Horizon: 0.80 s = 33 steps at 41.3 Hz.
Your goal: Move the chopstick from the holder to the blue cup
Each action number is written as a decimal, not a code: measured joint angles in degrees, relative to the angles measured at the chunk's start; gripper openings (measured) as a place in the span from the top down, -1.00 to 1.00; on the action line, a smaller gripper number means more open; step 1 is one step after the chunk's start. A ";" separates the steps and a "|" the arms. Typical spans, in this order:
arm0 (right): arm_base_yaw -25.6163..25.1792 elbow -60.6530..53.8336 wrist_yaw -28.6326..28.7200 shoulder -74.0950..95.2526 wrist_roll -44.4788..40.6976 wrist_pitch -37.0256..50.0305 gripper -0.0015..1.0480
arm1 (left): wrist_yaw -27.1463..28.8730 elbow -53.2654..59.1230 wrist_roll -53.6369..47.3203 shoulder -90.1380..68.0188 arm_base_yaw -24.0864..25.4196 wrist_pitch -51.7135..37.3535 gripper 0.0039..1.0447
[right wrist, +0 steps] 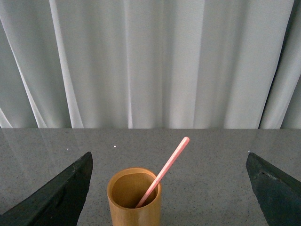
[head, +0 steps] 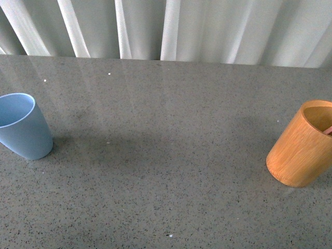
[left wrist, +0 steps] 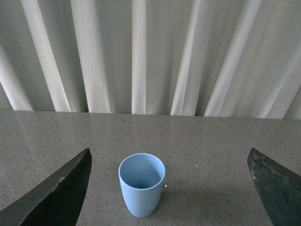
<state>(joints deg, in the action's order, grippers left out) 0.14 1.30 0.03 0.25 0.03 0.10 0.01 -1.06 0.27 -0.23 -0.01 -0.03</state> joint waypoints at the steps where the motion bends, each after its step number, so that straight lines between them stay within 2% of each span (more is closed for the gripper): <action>1: 0.00 0.00 0.00 0.00 0.00 0.00 -0.81 | 0.00 0.00 -0.02 0.00 0.00 0.00 -0.87; 33: 0.00 0.00 0.00 0.00 0.00 0.00 -0.81 | 0.00 0.00 -0.02 0.00 0.00 0.00 -0.87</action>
<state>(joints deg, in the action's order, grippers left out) 0.14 1.30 0.03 0.25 0.03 0.10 0.01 -1.06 0.25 -0.23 -0.01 -0.03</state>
